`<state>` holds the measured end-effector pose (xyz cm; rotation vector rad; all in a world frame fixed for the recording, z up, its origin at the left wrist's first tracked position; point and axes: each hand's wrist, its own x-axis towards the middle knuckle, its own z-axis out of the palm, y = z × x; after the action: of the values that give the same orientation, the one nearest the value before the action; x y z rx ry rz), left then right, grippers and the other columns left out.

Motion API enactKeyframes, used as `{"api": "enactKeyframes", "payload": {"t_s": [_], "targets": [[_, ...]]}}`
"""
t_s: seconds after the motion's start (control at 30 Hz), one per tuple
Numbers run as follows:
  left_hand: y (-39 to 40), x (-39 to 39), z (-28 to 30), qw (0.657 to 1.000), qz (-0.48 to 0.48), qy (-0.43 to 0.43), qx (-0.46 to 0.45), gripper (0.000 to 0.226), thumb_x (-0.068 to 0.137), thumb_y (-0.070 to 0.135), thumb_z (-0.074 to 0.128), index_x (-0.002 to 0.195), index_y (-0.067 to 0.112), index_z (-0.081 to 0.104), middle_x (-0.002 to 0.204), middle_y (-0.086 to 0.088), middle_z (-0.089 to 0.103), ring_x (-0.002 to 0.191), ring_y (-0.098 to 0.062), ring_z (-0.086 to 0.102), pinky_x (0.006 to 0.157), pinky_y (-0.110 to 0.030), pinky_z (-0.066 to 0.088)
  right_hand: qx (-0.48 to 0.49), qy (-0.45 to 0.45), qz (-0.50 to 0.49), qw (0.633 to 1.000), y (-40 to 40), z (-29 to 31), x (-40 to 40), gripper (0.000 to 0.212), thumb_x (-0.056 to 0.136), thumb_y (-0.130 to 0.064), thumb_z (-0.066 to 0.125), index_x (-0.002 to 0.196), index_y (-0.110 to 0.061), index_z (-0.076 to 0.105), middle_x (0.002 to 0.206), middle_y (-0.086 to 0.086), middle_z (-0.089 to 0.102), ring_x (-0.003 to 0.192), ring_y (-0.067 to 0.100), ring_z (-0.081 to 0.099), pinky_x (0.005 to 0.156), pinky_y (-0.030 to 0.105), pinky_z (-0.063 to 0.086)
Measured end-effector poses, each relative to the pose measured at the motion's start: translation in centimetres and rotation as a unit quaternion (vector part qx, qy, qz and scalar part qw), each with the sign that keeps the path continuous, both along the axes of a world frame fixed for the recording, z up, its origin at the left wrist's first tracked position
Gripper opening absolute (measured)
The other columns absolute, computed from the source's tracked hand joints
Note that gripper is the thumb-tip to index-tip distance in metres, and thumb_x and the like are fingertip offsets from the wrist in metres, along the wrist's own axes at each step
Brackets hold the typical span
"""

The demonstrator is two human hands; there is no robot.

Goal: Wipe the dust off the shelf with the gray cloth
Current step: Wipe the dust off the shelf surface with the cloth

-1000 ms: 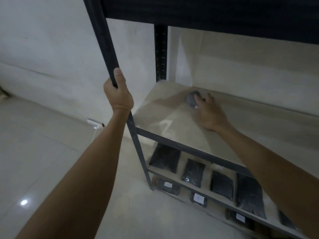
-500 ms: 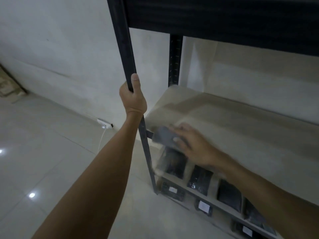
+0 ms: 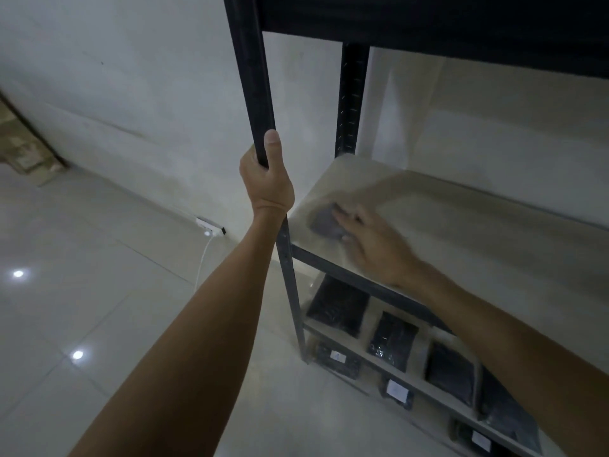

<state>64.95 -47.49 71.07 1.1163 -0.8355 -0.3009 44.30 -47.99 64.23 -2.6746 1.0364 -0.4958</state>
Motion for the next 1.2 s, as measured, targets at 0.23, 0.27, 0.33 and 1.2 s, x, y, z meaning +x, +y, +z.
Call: {"api": "enactKeyframes", "payload": {"t_s": [0.23, 0.27, 0.33, 1.2], "targets": [[-0.3, 0.3, -0.2, 1.0, -0.009, 0.0, -0.012, 0.087, 0.082, 0.08, 0.045, 0.063, -0.004, 0.039, 0.059, -0.013, 0.032, 0.056, -0.029, 0.028, 0.05, -0.044, 0.026, 0.121, -0.069, 0.127, 0.982, 4.3, 1.8, -0.5, 0.05, 0.103, -0.028, 0.047, 0.152, -0.033, 0.04, 0.116, -0.006, 0.047, 0.103, 0.006, 0.051, 0.087, 0.027, 0.053], [-0.2, 0.3, -0.2, 1.0, -0.009, 0.0, -0.011, 0.087, 0.079, 0.086, 0.044, 0.062, 0.0, 0.04, 0.058, -0.012, 0.032, 0.055, -0.028, 0.029, 0.05, -0.04, 0.026, 0.131, -0.099, 0.11, 0.98, 2.9, 2.3, -0.8, 0.047, 0.103, -0.031, 0.046, 0.15, -0.034, 0.043, 0.12, -0.004, 0.05, 0.108, 0.007, 0.053, 0.093, 0.027, 0.052], [-0.2, 0.2, -0.2, 1.0, -0.008, -0.001, -0.008, 0.084, 0.075, 0.09, 0.042, 0.062, 0.007, 0.042, 0.056, -0.006, 0.034, 0.054, -0.026, 0.031, 0.049, -0.032, 0.026, 0.106, -0.131, 0.024, 0.985, -1.4, 3.3, -0.8, 0.044, 0.104, -0.029, 0.046, 0.148, -0.03, 0.047, 0.123, 0.002, 0.051, 0.112, 0.017, 0.056, 0.1, 0.037, 0.05], [0.9, -0.4, 1.0, 0.999, -0.013, 0.028, 0.019, 0.082, 0.084, 0.069, 0.044, 0.066, -0.011, 0.041, 0.061, -0.014, 0.034, 0.057, -0.03, 0.028, 0.051, -0.044, 0.027, 0.051, -0.006, 0.154, 0.987, 5.6, -0.3, 0.4, 0.051, 0.101, -0.015, 0.054, 0.151, -0.025, 0.046, 0.11, -0.002, 0.048, 0.09, 0.007, 0.045, 0.071, 0.024, 0.048]]}}
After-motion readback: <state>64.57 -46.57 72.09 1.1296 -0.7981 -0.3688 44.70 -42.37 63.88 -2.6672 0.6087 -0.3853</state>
